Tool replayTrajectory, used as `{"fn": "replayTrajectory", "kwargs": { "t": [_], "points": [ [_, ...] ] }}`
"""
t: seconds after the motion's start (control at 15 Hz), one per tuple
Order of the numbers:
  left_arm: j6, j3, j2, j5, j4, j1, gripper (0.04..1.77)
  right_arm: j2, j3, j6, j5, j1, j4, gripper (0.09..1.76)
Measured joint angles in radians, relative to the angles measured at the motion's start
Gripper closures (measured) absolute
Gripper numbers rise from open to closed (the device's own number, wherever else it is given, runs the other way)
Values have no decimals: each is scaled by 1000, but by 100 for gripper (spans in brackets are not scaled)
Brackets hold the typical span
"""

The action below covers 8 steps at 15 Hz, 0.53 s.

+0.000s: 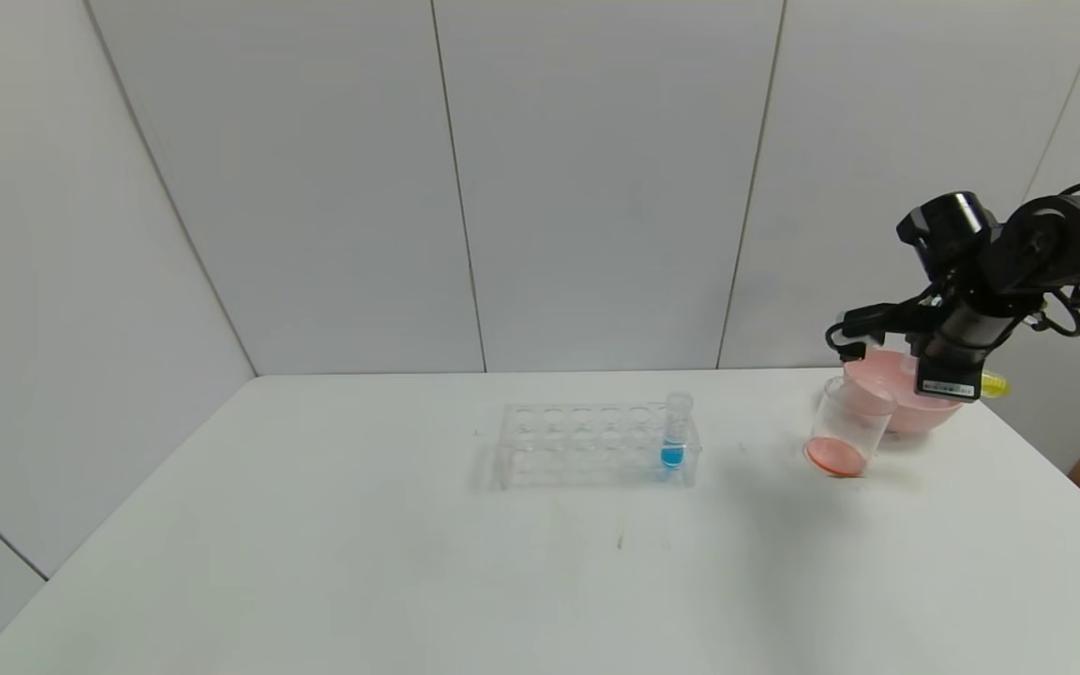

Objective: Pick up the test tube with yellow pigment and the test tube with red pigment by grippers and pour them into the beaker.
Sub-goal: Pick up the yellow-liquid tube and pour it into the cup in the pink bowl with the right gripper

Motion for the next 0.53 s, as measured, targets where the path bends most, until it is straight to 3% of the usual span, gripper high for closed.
{"fn": "replayTrajectory", "kwargs": {
  "t": [0.53],
  "points": [
    [0,0,0,0,0,0,9,35,0,-46,-149,43,-47,132]
  ]
}}
